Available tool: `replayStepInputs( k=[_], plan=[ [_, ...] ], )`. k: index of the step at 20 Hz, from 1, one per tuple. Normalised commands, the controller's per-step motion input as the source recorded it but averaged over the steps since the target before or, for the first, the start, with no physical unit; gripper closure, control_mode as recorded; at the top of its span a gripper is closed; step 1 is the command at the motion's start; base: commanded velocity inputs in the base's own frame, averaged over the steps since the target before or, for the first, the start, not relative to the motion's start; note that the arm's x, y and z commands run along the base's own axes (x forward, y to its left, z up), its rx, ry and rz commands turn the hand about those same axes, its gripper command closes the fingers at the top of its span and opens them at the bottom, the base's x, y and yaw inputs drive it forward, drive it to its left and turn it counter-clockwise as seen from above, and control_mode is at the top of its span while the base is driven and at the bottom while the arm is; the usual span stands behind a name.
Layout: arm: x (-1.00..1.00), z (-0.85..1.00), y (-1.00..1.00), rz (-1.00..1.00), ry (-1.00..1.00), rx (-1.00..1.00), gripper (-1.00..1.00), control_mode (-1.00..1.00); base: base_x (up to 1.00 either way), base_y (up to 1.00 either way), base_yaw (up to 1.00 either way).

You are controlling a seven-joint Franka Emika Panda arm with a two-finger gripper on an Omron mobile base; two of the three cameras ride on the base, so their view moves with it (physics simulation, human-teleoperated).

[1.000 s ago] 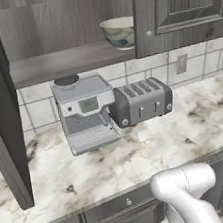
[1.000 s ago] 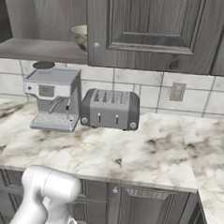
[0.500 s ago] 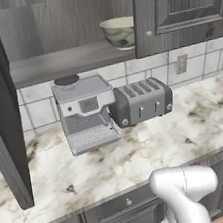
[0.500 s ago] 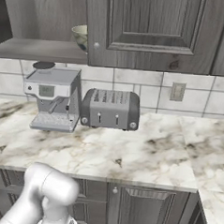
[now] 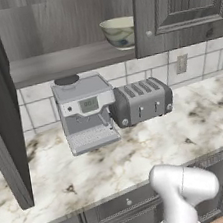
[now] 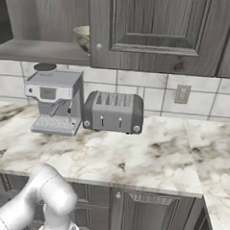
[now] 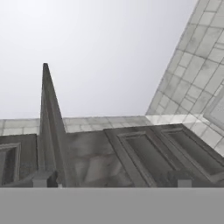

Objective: Pick the mug and place it in the sink. Pick the bowl and place it in the open cabinet and then close the cabinet.

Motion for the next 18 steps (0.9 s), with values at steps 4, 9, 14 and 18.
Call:
replayStepInputs(
  k=[4, 9, 14, 18],
  plan=[
    [1.0, -0.28, 0.6, -0.25, 0.03, 0.0, -1.0, -1.0, 0.0, 0.0, 0.0],
    [1.0, -0.23, 0.57, -0.21, 0.07, 0.0, -1.0, -1.0, 0.0, 0.0, 0.0],
    [0.92, -0.11, 0.06, -0.07, 0.08, 0.02, -1.0, -1.0, 0.0, 0.0, 0.0],
    [0.59, -0.09, -0.17, 0.0, 0.05, 0.06, -1.0, -1.0, 0.0, 0.0, 0.0]
  ],
)
